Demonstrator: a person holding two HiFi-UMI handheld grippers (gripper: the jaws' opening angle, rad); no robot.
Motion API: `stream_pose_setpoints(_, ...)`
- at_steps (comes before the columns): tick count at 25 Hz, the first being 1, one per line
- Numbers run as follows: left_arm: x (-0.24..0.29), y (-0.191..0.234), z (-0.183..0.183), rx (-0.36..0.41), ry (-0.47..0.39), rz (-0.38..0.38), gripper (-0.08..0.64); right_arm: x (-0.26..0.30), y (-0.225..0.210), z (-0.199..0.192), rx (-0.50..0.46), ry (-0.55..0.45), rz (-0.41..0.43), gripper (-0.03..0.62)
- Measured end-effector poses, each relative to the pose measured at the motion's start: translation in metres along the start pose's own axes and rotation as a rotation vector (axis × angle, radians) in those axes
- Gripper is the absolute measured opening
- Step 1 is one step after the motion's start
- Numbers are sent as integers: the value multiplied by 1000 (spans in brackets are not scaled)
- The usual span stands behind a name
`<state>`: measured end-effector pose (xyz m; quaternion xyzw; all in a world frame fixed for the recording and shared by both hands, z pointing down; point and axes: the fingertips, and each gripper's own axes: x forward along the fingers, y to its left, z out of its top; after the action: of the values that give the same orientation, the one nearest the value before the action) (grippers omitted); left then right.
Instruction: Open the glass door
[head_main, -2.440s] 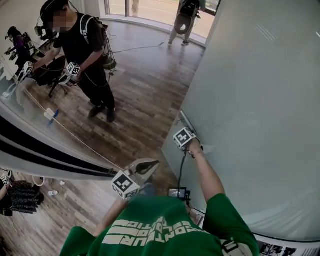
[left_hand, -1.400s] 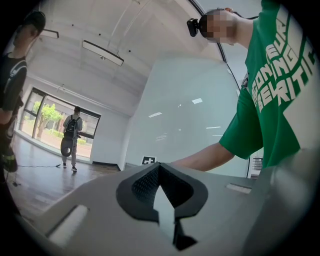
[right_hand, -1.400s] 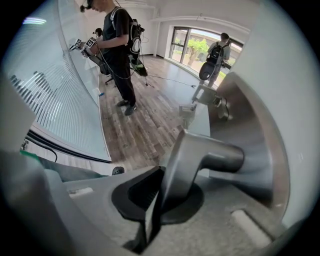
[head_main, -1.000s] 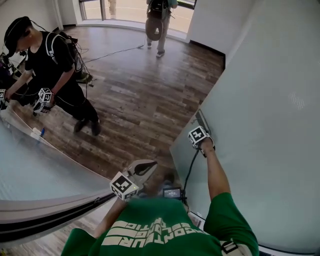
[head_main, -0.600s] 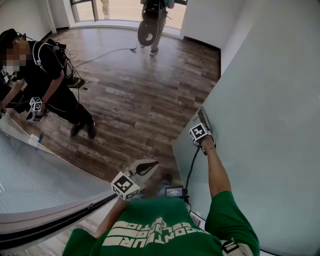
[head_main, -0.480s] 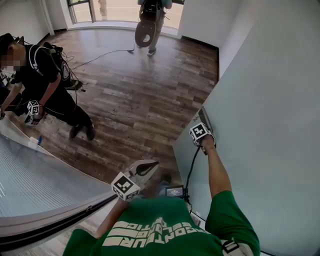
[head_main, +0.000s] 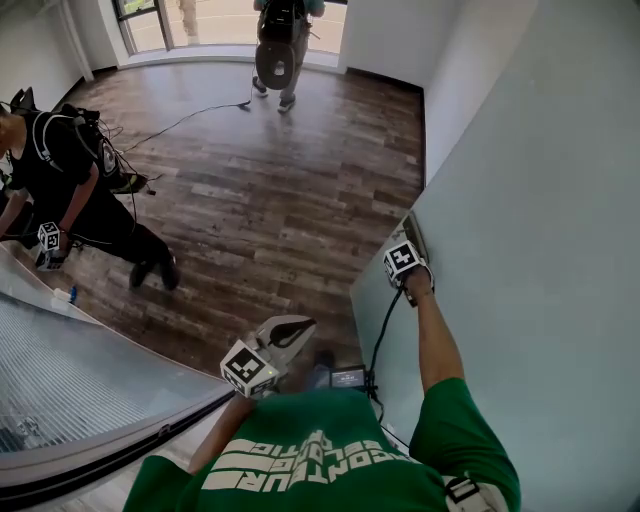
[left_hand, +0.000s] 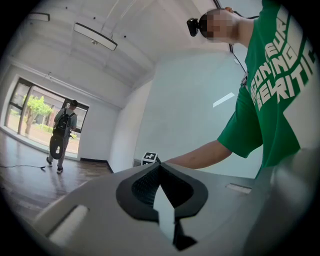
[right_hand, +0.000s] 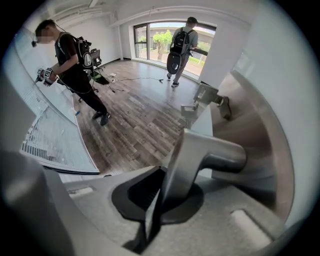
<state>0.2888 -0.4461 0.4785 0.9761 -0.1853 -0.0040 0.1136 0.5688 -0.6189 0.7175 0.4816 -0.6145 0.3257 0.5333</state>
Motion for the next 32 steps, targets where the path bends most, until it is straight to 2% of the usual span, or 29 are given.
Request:
stream_pose_setpoints(8,38,2,7,21,11,-30,14,1,-55,-11,71,6,-15,-8)
stream_pose_setpoints(12,48,1,-2,17,18,-51,14,7,-75,-23,110,11,-26,-8)
stream_pose_setpoints(32,104,10,6,15,11,-74,14,6,-178,-60,253,35,-78,-8)
